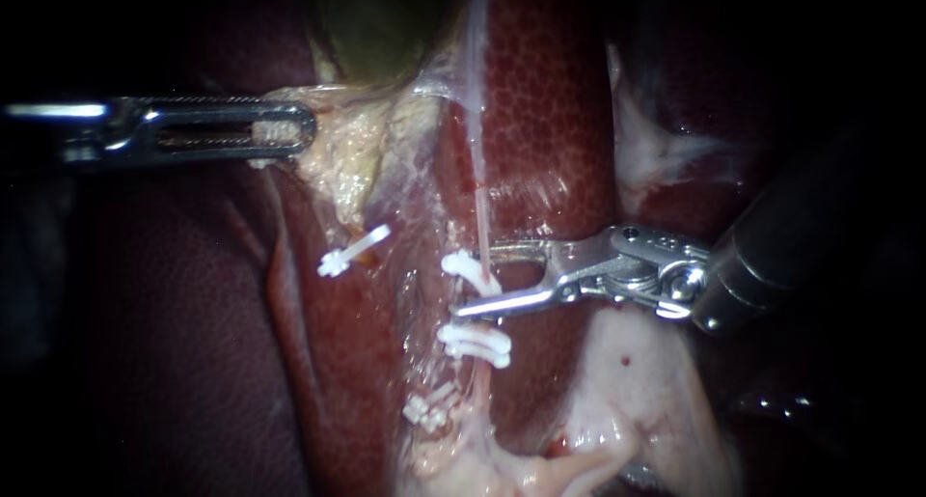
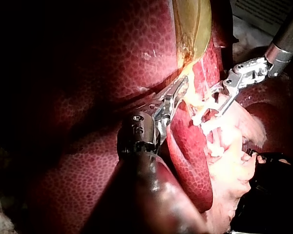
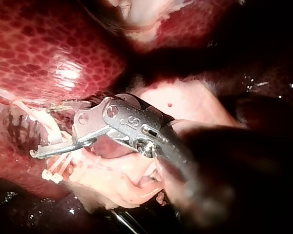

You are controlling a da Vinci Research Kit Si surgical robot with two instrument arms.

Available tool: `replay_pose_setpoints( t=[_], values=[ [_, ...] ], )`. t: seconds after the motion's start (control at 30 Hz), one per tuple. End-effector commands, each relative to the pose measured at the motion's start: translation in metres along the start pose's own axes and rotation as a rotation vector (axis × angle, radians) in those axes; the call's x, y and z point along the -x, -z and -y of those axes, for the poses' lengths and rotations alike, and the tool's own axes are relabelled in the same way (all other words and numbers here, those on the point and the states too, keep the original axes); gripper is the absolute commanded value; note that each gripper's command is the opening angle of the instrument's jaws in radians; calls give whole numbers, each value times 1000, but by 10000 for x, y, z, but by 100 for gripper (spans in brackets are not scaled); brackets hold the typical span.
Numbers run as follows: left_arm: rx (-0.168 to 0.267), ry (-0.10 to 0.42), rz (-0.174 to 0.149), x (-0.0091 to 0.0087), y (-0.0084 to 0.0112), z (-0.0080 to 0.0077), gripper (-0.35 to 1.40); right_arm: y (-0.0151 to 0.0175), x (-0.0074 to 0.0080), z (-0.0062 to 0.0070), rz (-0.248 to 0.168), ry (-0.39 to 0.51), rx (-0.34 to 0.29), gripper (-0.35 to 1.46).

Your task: Going back third clip right tube

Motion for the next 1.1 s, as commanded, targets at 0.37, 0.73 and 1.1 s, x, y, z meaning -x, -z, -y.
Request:
replay_pose_setpoints(
  t=[0.37,0.73,1.1],
  values=[
    [0,0,0,0,0,0,-33,-31,18,23,24,2,-75,60],
    [0,0,0,0,0,0,-33,5,9,-17,-7,-8,32,60],
    [0,0,0,-1,2,-1,-33,54,-13,0,4,81,13,60]
  ],
)
